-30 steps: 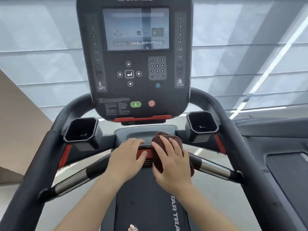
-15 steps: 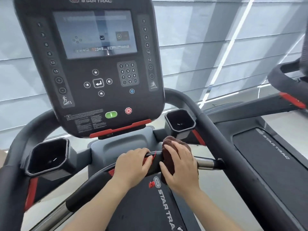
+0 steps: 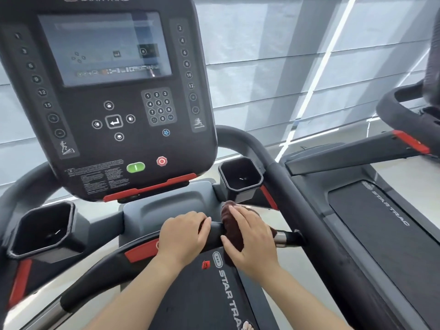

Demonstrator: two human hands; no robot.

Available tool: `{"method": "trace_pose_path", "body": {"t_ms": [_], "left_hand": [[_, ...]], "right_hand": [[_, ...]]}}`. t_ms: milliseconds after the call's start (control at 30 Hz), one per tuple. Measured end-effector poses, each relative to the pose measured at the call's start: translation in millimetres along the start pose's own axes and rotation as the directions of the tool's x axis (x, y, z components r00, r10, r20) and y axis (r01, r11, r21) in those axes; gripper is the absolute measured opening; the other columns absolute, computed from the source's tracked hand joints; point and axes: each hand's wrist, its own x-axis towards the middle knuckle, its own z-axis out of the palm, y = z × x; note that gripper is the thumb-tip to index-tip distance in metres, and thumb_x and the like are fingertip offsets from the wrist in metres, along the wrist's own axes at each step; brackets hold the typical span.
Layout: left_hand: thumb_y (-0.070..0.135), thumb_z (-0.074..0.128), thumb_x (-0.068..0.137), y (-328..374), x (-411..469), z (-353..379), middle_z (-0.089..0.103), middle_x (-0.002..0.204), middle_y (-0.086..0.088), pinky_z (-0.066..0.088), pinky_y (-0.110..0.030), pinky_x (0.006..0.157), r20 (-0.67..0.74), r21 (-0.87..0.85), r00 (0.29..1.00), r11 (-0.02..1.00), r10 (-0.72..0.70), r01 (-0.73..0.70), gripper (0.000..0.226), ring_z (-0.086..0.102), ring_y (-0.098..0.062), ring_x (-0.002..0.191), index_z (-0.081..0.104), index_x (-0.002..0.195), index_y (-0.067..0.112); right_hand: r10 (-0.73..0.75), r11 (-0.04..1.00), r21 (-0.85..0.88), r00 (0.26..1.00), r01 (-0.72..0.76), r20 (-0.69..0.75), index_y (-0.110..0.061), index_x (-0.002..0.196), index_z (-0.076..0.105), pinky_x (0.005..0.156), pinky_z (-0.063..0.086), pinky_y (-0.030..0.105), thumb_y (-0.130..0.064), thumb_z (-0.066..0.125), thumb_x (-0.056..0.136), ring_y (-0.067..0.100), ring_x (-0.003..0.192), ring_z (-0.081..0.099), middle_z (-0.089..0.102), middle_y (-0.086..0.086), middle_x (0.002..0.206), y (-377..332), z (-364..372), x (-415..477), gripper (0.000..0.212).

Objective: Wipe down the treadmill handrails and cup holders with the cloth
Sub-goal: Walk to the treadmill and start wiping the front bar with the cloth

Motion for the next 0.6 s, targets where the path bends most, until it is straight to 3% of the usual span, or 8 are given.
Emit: {"method": "trace_pose_path", "body": {"t_ms": [100,300,367,467,600], "left_hand": [[0.046,0.02,0.086,0.5,-1.2,2.1,0.058,0.061,0.003,0.039,-0.032,0.052,-0.022,0.065,1.0,0.998,-0.01,0.011,0.049,0.057,-0.019,0.058,0.058,0.067,0.022],[0.038,0.031,0.086,12.6,5.8,10.9,0.061,0.073,0.008,0.04,-0.031,0.048,-0.094,0.07,0.995,0.998,0.01,-0.004,0.042,0.057,-0.018,0.058,0.066,0.068,0.022],[0.038,0.031,0.085,25.1,10.3,16.4,0.06,0.066,0.007,0.038,-0.03,0.047,-0.065,0.127,0.997,0.991,0.045,-0.036,0.043,0.056,-0.019,0.054,0.064,0.063,0.023],[0.038,0.031,0.084,38.2,15.0,19.2,0.052,0.05,0.003,0.028,-0.026,0.045,-0.037,0.196,0.999,0.98,0.029,-0.021,0.043,0.049,-0.018,0.045,0.055,0.052,0.021],[0.038,0.033,0.084,38.3,13.8,17.1,0.041,0.047,0.003,0.025,-0.027,0.045,-0.057,0.173,0.998,0.985,0.034,-0.024,0.037,0.039,-0.015,0.044,0.042,0.05,0.024]], "right_hand": [[0.017,1.0,0.004,0.999,-0.017,0.031,-0.022,0.139,0.035,0.105,0.035,0.036,-0.05,0.053,0.079,0.016,0.13,0.039,0.045,-0.004,0.14,17.9,-6.9,-6.9,0.069],[0.221,0.975,-0.004,0.975,-0.222,-0.033,-0.022,0.133,0.045,0.1,0.038,0.044,-0.054,0.047,0.079,0.022,0.125,0.043,0.047,-0.003,0.139,79.3,-24.6,-26.8,0.063],[0.241,0.97,-0.006,0.97,-0.242,-0.04,-0.021,0.13,0.048,0.097,0.04,0.043,-0.055,0.045,0.079,0.023,0.122,0.046,0.05,-0.004,0.136,80.3,-26.3,-22.6,0.061],[0.131,0.991,0.011,0.991,-0.131,-0.038,-0.022,0.128,0.049,0.096,0.043,0.045,-0.05,0.048,0.082,0.02,0.121,0.048,0.054,-0.004,0.13,62.7,-21.0,-15.2,0.054],[-0.027,0.998,0.058,0.999,0.026,0.021,-0.026,0.134,0.039,0.099,0.042,0.041,-0.048,0.055,0.081,0.017,0.127,0.043,0.048,-0.005,0.136,49.9,-15.9,-14.1,0.06]]}}
